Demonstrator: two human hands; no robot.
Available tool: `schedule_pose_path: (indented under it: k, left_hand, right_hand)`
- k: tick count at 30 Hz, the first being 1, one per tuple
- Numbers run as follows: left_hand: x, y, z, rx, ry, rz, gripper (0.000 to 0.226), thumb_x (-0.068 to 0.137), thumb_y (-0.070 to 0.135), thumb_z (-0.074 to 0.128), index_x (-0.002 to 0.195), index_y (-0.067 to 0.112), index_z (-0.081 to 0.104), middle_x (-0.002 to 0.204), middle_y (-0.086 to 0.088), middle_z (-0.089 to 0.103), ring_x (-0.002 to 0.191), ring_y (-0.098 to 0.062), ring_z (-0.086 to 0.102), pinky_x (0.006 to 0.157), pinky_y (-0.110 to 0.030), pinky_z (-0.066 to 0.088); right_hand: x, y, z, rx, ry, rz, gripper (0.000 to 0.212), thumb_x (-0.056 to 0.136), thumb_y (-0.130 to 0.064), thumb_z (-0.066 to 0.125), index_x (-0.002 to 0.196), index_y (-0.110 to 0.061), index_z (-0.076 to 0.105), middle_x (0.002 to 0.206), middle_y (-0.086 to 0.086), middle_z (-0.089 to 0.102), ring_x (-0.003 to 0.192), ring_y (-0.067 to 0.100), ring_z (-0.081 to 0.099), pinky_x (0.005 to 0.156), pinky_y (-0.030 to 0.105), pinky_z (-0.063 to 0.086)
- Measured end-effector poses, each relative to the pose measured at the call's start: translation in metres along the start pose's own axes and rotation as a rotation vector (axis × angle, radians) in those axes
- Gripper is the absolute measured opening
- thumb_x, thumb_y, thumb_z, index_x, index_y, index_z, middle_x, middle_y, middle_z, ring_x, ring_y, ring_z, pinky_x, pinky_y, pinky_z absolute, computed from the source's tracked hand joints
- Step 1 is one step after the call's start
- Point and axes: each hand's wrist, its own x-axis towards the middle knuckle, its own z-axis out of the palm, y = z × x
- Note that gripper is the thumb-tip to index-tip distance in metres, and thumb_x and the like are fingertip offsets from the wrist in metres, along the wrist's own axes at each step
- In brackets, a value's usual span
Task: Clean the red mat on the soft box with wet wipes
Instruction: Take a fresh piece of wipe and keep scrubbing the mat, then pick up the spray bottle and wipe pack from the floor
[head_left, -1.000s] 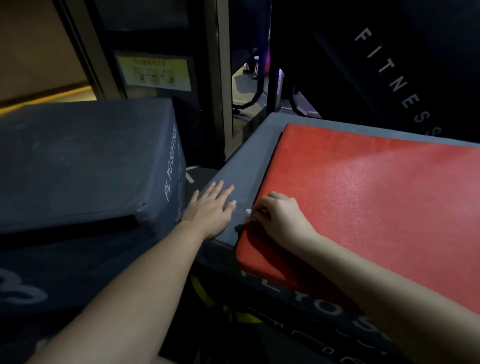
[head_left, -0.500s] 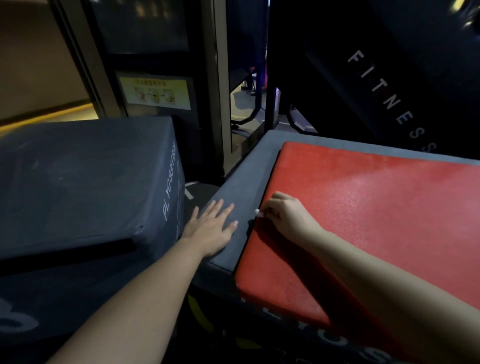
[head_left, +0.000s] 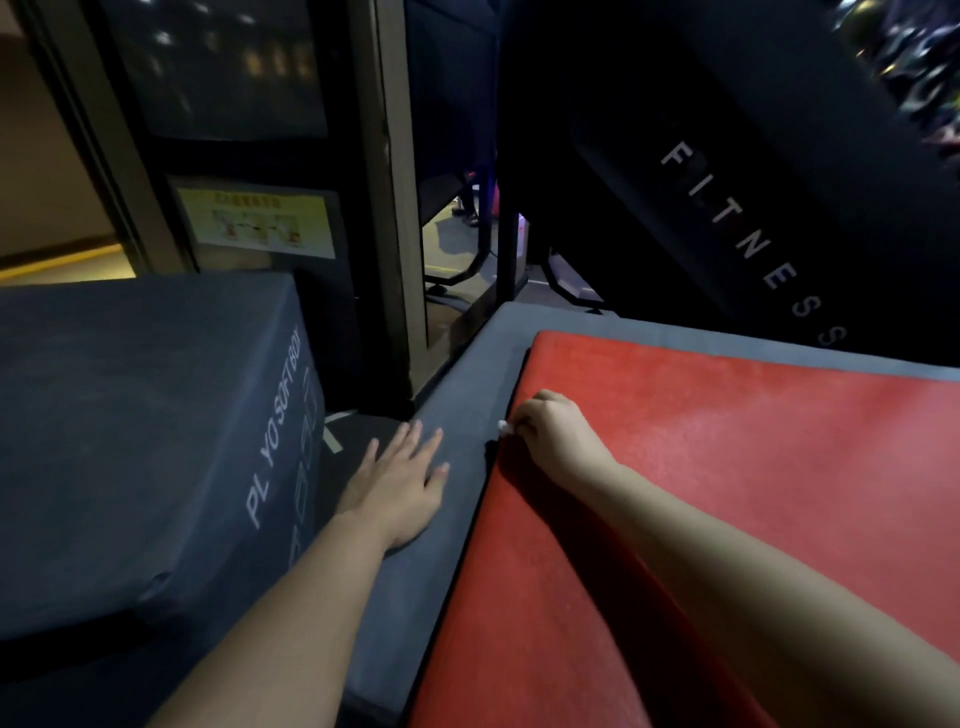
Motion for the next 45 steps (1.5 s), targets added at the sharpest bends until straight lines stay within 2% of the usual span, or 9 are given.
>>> schedule_pose_path:
  k: [8,14,20,25,34,39,41,43,45]
  left_hand:
    - [0.001,-0.005,0.007,0.016,0.024,0.024,0.058,0.108,0.051,0.012,0.161,0.037,-0.006,0.168,0.012,-0.018,0.152,0.000,-0.019,0.127,-0.035,-0.009]
    - [0.000,-0.005,0.008,0.003,0.045,0.026,0.057,0.106,0.052,0.010,0.159,0.041,-0.009,0.166,0.015,-0.022,0.149,0.003,-0.023,0.127,-0.034,-0.009]
    - [0.000,-0.002,0.007,0.010,0.044,0.024,0.077,0.087,0.065,-0.011,0.159,0.041,-0.010,0.166,0.016,-0.020,0.149,0.004,-0.022,0.127,-0.033,-0.009]
    - [-0.001,-0.002,0.009,-0.007,0.058,0.022,0.078,0.085,0.065,-0.011,0.160,0.041,-0.009,0.166,0.017,-0.020,0.148,0.006,-0.023,0.127,-0.033,-0.007]
    - [0.003,-0.005,0.009,0.000,0.011,0.004,0.058,0.106,0.052,0.010,0.161,0.038,-0.006,0.167,0.015,-0.019,0.151,0.001,-0.020,0.128,-0.036,-0.005]
    - [0.005,-0.001,0.002,0.082,0.012,-0.040,0.062,0.107,0.053,0.018,0.164,0.032,0.004,0.171,0.002,-0.004,0.157,-0.012,-0.006,0.127,-0.045,0.000]
    - [0.000,0.006,-0.006,0.229,0.100,-0.063,0.066,0.105,0.053,0.028,0.163,0.025,0.017,0.169,-0.008,0.017,0.155,-0.024,0.016,0.123,-0.050,0.013]
    - [-0.017,0.023,-0.016,0.322,0.195,-0.012,0.063,0.101,0.043,0.043,0.157,0.015,0.038,0.150,-0.017,0.050,0.134,-0.034,0.047,0.107,-0.053,0.035]
    - [-0.038,0.042,-0.028,0.314,0.287,0.050,0.053,0.098,0.031,0.053,0.146,0.007,0.053,0.123,-0.021,0.065,0.108,-0.039,0.059,0.086,-0.052,0.046]
  right_hand:
    - [0.096,0.072,0.027,-0.094,0.051,0.119,0.009,0.081,-0.008,0.067,0.082,-0.012,0.075,0.085,0.008,0.063,0.082,0.030,0.061,0.073,0.036,0.051]
    - [0.134,0.109,0.029,-0.069,0.083,0.228,0.018,0.080,-0.004,0.066,0.080,-0.019,0.076,0.086,0.003,0.066,0.080,0.020,0.059,0.074,0.024,0.046]
    - [0.165,0.129,0.023,-0.124,0.111,0.340,0.017,0.087,-0.025,0.069,0.094,-0.011,0.077,0.102,0.021,0.065,0.099,0.040,0.059,0.086,0.040,0.050]
    - [0.180,0.145,0.024,-0.145,0.168,0.452,0.034,0.089,-0.035,0.067,0.105,-0.005,0.072,0.112,0.019,0.061,0.108,0.041,0.057,0.090,0.045,0.048]
    - [0.114,0.112,-0.010,0.026,0.308,0.329,0.020,0.090,-0.034,0.067,0.084,-0.015,0.068,0.087,0.003,0.066,0.085,0.022,0.063,0.068,0.029,0.043]
    - [-0.020,0.062,-0.059,0.147,0.279,0.361,0.034,0.086,-0.050,0.069,0.078,-0.017,0.067,0.069,-0.008,0.068,0.063,0.005,0.060,0.054,0.012,0.039]
    - [-0.071,0.037,-0.075,0.199,0.242,0.402,0.034,0.086,-0.052,0.069,0.079,-0.019,0.067,0.069,-0.009,0.069,0.062,0.001,0.061,0.053,0.010,0.039]
    - [-0.119,0.010,-0.092,0.247,0.233,0.422,0.034,0.087,-0.053,0.067,0.079,-0.020,0.067,0.066,-0.011,0.069,0.061,0.000,0.063,0.056,0.015,0.045]
    - [-0.161,-0.014,-0.111,0.295,0.243,0.428,0.031,0.089,-0.052,0.065,0.082,-0.022,0.068,0.067,-0.011,0.070,0.062,0.001,0.065,0.062,0.021,0.050]
